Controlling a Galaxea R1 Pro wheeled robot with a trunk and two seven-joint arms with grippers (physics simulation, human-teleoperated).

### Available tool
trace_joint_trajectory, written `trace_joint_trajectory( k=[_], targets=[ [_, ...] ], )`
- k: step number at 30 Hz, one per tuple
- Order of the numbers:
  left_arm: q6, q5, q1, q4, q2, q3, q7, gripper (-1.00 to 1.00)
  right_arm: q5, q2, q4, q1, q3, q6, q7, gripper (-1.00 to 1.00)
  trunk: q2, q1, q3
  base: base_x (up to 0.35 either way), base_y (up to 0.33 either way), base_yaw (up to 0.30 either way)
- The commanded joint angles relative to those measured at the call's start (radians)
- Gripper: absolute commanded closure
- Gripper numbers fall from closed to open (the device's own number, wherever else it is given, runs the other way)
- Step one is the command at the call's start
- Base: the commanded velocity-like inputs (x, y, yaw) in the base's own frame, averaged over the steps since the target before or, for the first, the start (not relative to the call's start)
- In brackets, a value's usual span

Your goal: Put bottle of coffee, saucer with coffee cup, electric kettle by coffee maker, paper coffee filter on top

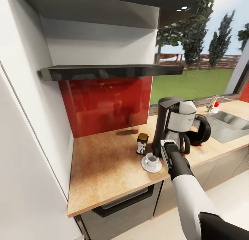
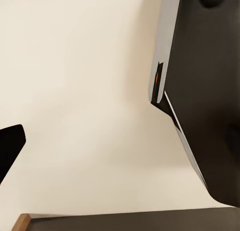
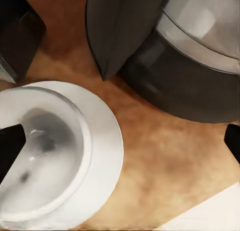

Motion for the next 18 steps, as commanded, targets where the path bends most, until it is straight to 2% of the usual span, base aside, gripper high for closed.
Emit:
trace_joint_trajectory(
  k=[1, 11, 18],
  targets=[
    [0.003, -0.008, 0.000, -0.002, 0.000, 0.009, -0.006, -1.00, -0.002, 0.001, -0.001, -0.001, -0.003, 0.003, -0.002, -1.00, -0.002, 0.000, -0.002, -0.194, 0.000, 0.000],
    [0.002, -0.008, 0.000, -0.002, -0.002, 0.008, -0.006, -1.00, -0.001, 0.001, -0.001, -0.001, -0.003, 0.003, -0.002, -1.00, -0.002, 0.000, -0.002, -0.310, -0.003, 0.000],
    [0.002, -0.008, 0.000, -0.002, 0.000, 0.009, -0.006, -1.00, 0.000, 0.001, -0.001, -0.001, -0.003, 0.003, -0.002, -1.00, -0.002, 0.000, -0.002, -0.295, -0.152, 0.000]
  ],
)
